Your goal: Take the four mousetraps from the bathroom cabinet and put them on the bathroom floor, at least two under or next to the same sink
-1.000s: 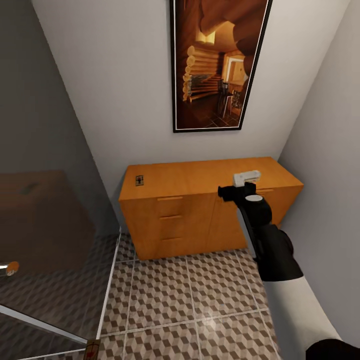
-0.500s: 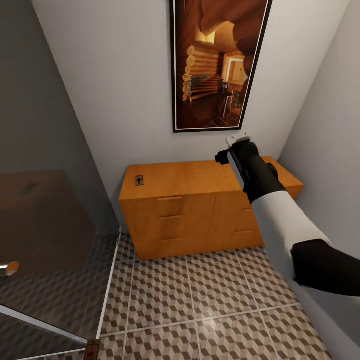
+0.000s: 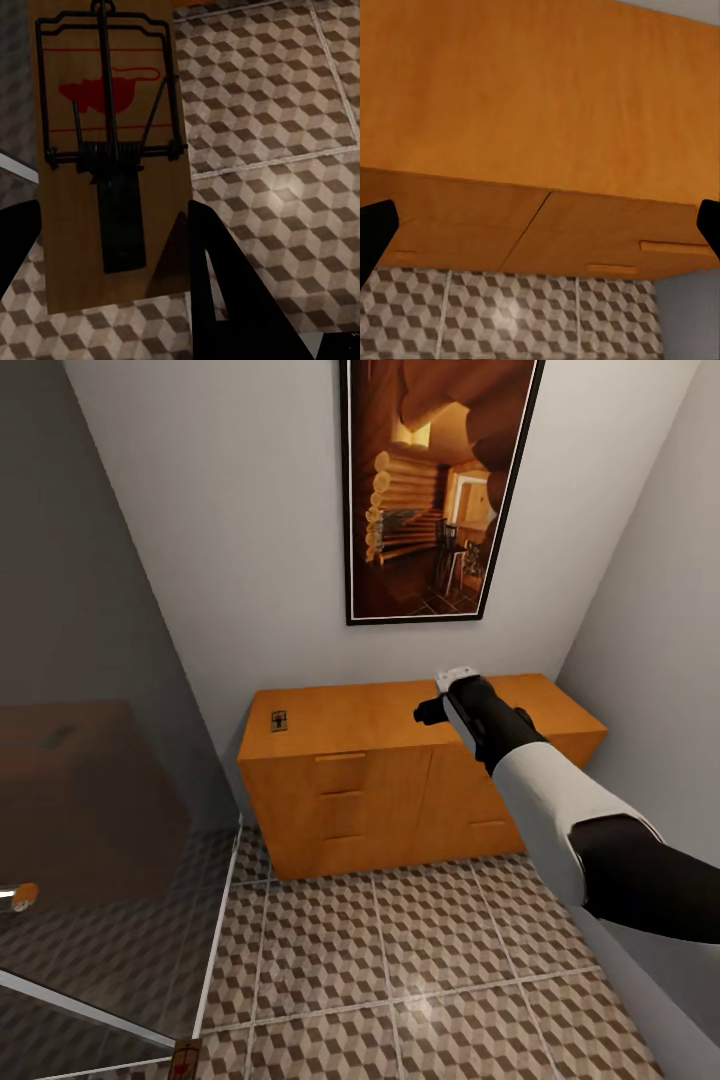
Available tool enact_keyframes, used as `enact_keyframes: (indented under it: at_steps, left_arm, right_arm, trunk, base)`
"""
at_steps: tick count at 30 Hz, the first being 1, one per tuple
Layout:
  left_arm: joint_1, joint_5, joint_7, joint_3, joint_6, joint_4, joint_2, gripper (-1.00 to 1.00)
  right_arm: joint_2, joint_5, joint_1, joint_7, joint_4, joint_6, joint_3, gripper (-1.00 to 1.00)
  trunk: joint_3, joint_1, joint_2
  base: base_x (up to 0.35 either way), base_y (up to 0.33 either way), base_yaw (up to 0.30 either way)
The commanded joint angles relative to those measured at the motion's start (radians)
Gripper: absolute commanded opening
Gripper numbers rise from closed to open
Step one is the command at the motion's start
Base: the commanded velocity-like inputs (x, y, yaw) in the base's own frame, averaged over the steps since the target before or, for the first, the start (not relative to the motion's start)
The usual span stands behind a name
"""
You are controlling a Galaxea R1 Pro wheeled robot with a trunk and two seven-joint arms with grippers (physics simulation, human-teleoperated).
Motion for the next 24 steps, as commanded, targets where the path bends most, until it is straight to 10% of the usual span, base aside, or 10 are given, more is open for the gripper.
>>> enact_keyframes:
  at_steps: [1,24]
  left_arm:
    - [-0.001,0.009,-0.003,-0.008,-0.005,0.003,-0.001,-1.00]
    - [-0.001,0.009,-0.003,-0.008,-0.005,0.003,0.000,-1.00]
  right_arm:
    - [0.000,0.004,-0.001,0.010,0.006,0.000,0.004,1.00]
    - [-0.011,-0.012,-0.001,0.263,-0.196,0.042,0.004,1.00]
  trunk:
    - [-0.002,0.000,-0.002]
    - [-0.002,0.000,-0.002]
  base:
    - [0.000,0.000,0.000]
    - [0.000,0.000,0.000]
